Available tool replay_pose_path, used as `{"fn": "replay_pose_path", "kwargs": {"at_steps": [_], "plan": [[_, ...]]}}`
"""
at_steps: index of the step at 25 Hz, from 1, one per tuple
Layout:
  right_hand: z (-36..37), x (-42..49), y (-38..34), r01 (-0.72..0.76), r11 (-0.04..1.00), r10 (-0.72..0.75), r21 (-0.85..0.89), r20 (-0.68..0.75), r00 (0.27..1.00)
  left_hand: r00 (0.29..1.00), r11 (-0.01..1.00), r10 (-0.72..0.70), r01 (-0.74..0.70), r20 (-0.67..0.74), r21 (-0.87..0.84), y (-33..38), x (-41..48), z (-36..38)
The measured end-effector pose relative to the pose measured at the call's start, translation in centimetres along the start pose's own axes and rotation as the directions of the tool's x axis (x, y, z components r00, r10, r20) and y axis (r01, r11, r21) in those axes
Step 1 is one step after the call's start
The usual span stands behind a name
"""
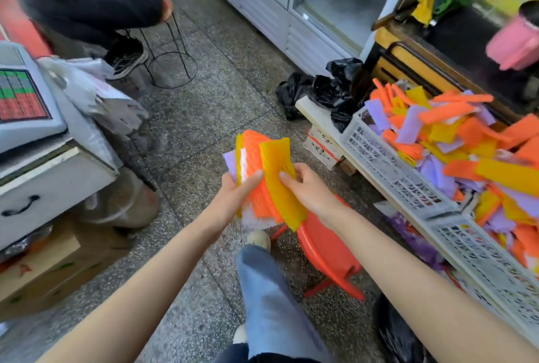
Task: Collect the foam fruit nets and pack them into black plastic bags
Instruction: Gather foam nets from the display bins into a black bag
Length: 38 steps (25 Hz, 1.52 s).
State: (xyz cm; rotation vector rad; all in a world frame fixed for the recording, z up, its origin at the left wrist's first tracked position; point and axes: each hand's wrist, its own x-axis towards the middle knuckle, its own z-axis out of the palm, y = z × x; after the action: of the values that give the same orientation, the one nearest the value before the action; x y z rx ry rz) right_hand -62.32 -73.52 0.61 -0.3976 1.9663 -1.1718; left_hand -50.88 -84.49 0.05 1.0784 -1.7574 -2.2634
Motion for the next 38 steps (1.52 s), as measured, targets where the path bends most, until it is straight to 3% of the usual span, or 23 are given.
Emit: {"fn": "replay_pose_path", "kwargs": {"at_steps": [6, 10, 15, 19, 24, 29, 34, 38], "plan": [[-2.3, 11.3, -6.1, 0.051, 0.999, -0.050, 0.001, 0.117, 0.992, 0.998, 0.978, -0.029, 0.040, -0.054, 0.202, 6.4, 13.2, -2.9], [-4.5, 17.5, -10.2, -0.006, 0.991, -0.014, 0.131, 0.152, 0.988, 0.995, 0.972, 0.039, -0.016, -0.093, 0.232, 10.9, 20.1, -2.6], [-6.5, 23.8, -13.9, -0.077, 0.976, -0.003, 0.204, 0.363, 0.932, 0.978, 0.998, -0.045, 0.033, 0.203, 0.060, 14.8, 26.5, -4.9], [-6.2, 29.2, -16.1, -0.052, 0.988, -0.005, 0.145, 0.371, 0.929, 0.965, 0.998, -0.047, 0.033, 0.258, 0.058, 16.8, 31.8, -7.3], [-4.8, 37.4, -18.8, -0.123, 0.974, 0.072, 0.192, 0.249, 0.966, 0.946, 0.989, -0.102, 0.063, 0.309, 0.134, 20.5, 40.2, -10.5], [-5.4, 45.1, -20.3, -0.190, 0.949, 0.177, 0.252, 0.076, 0.981, 0.919, 0.952, -0.094, -0.030, 0.384, 0.305, 23.9, 48.8, -11.1], [-7.7, 49.8, -19.7, -0.207, 0.889, 0.264, 0.410, -0.089, 0.960, 0.876, 0.944, -0.139, -0.024, 0.461, 0.330, 24.2, 55.9, -7.8], [-10.8, 54.2, -17.8, -0.228, 0.831, 0.330, 0.508, -0.119, 0.936, 0.846, 0.938, -0.218, 0.043, 0.486, 0.345, 23.9, 62.2, -4.7]]}}
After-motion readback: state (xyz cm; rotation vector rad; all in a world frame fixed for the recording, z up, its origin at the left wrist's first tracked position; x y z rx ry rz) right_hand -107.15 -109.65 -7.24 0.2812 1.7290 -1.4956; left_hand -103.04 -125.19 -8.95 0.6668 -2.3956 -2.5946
